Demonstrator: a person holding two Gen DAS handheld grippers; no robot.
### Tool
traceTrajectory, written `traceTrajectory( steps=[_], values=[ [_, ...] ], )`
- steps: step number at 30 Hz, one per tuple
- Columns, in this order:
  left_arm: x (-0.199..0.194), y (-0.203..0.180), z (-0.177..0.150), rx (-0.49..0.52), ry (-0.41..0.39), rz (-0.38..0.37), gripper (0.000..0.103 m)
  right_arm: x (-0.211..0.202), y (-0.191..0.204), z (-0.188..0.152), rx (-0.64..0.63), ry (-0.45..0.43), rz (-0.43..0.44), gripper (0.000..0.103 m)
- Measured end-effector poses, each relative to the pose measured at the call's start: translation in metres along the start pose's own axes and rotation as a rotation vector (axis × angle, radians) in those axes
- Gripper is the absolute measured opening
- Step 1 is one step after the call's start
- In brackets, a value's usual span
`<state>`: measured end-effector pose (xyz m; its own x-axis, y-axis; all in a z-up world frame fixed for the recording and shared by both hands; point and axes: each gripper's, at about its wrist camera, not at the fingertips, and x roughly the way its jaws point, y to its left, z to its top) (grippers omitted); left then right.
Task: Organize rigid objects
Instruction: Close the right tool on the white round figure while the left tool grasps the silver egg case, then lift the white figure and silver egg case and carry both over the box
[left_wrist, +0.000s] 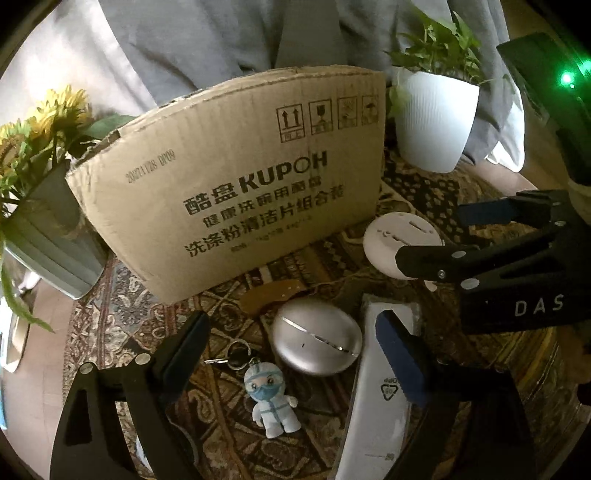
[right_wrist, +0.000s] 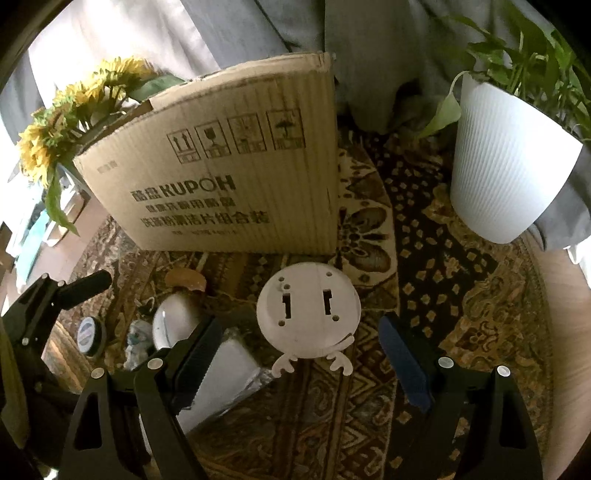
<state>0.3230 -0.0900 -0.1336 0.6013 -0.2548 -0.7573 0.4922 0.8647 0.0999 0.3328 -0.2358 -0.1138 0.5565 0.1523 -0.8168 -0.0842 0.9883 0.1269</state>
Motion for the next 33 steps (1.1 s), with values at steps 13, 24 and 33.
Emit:
traceTrajectory(
  steps=[13,24,33],
  values=[
    [0.025,0.001,-0.007,-0.019,0.033,-0.050,0.085,0.026,-0.002,-0.001,0.019,0.045,-0.006,0.088],
    [0.036,0.012,-0.010,-0.051,0.045,-0.058,0.076,0.048,-0.003,-0.002,0.020,0.085,-0.023,0.088],
    [0.044,0.014,-0.013,-0.094,0.063,-0.072,0.064,0.055,-0.003,0.000,0.012,0.067,-0.033,0.087]
  ],
)
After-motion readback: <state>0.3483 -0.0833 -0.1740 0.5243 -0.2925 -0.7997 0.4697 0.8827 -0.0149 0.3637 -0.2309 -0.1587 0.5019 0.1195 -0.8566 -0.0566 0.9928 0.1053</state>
